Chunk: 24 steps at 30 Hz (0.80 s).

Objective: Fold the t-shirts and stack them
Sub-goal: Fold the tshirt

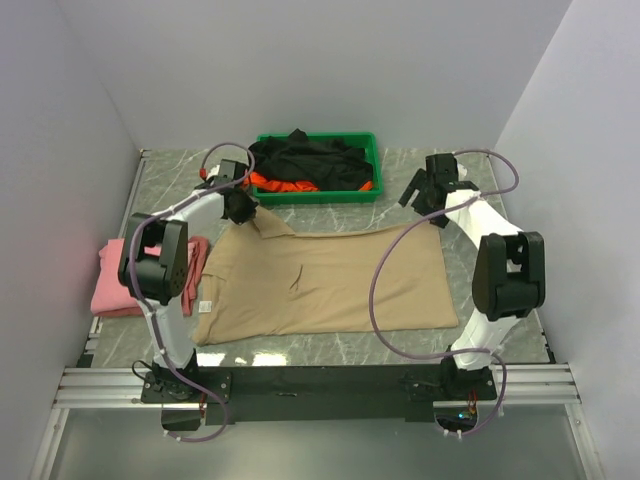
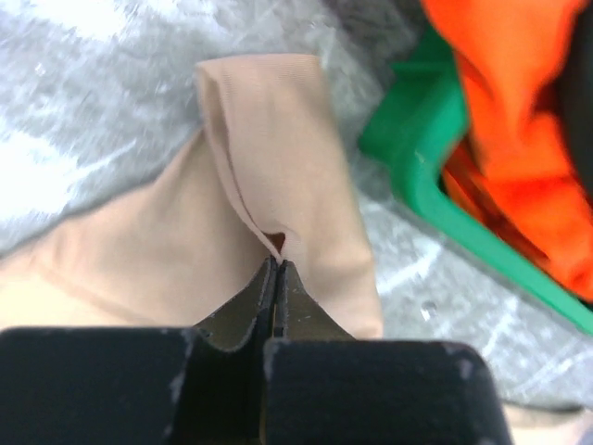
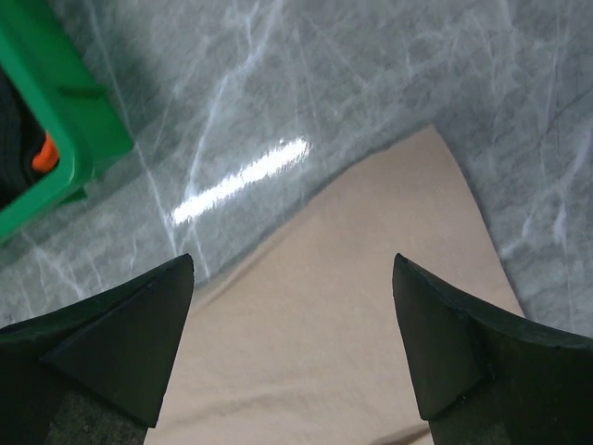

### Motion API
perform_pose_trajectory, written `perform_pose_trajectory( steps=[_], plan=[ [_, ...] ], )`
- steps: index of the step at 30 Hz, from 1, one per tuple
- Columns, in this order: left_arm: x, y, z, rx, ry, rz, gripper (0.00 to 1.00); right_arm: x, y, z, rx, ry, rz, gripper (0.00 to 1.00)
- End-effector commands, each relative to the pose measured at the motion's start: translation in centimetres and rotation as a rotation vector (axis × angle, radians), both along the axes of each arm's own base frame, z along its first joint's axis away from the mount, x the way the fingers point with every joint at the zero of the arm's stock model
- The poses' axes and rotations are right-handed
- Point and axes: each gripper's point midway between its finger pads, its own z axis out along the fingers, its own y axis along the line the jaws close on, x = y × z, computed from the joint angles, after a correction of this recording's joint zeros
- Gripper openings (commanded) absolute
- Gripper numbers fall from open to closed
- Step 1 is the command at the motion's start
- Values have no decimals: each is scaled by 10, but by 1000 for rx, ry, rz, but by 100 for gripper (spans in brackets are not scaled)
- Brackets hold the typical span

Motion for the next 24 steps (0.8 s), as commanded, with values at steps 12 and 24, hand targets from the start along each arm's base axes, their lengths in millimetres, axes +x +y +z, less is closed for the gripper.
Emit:
perform_pose_trajectory(
  steps=[12,24],
  plan=[
    [-58,5,35,37,-9,-3,1,27,-40,-33,-152,197,-179,83],
    [-94,1,36,33,17,-13,1,32,-57,-56,-231,277,-237,73]
  ],
)
